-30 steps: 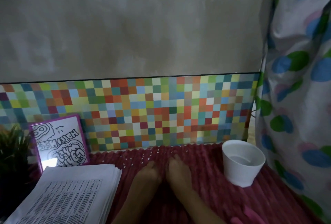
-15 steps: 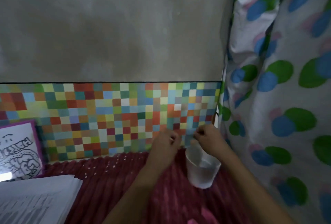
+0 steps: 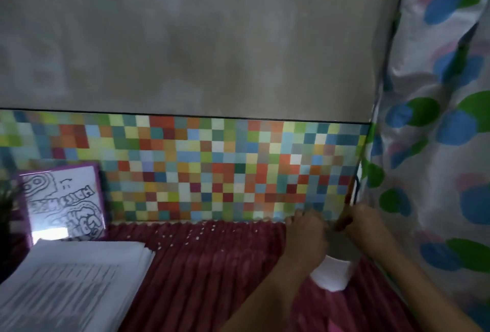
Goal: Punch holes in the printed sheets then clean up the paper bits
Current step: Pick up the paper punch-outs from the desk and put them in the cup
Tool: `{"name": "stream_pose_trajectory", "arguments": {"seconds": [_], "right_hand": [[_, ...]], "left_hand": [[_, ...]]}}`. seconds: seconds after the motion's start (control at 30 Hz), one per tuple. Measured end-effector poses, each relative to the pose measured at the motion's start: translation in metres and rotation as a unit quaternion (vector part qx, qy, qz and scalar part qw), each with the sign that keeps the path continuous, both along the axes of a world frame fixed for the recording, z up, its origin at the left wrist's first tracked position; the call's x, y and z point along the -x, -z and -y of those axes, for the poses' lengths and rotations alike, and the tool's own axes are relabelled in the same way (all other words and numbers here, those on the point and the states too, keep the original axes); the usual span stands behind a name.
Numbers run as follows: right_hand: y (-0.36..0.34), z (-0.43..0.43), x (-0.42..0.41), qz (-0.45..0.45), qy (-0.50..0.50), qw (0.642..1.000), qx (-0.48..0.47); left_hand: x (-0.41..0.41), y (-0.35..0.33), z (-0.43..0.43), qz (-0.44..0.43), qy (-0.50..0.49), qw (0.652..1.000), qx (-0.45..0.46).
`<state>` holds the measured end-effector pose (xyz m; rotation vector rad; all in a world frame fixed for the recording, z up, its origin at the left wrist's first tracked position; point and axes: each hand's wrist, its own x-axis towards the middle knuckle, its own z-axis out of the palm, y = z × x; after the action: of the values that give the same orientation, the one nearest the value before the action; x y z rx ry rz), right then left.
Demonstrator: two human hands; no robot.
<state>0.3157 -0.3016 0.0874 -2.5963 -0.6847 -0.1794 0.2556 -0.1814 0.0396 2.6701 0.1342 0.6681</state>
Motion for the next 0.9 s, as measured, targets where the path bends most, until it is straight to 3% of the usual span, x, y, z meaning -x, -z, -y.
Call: {"name": "stream_pose_trajectory", "arguments": {"seconds": [0.1, 0.27, 0.4, 0.5, 0.57, 0.73, 0.9], "right_hand": [[-0.006, -0.016, 0.011, 0.029, 0.0, 0.999, 0.028], [-0.012, -0.074, 0.024, 0.211, -0.037, 0.97, -0.113], [0.002, -0.16, 0.046, 0.076, -0.101, 0.963, -0.237], [0.046, -0.215, 0.056, -0.04, -0.156, 0.968, -0.192], [0.077, -0.241, 0.066, -0.083, -0.195, 0.967, -0.145], [0.109, -0.265, 0.078, -0.096, -0.18, 0.965, -0.162], [0.12, -0.274, 0.069, -0.063, -0.205, 0.97, -0.115]], "left_hand": [[0.008, -0.002, -0.009, 0.007, 0.033, 0.999, 0.029], [0.031, -0.015, -0.051, 0.046, -0.005, 0.997, 0.056], [0.064, -0.014, -0.13, 0.023, -0.083, 0.991, 0.107], [0.093, -0.001, -0.198, -0.051, -0.198, 0.97, 0.132], [0.109, 0.018, -0.228, -0.091, -0.224, 0.963, 0.118], [0.122, 0.059, -0.244, -0.1, -0.22, 0.967, 0.079], [0.12, 0.062, -0.244, -0.073, -0.212, 0.972, 0.065]]}}
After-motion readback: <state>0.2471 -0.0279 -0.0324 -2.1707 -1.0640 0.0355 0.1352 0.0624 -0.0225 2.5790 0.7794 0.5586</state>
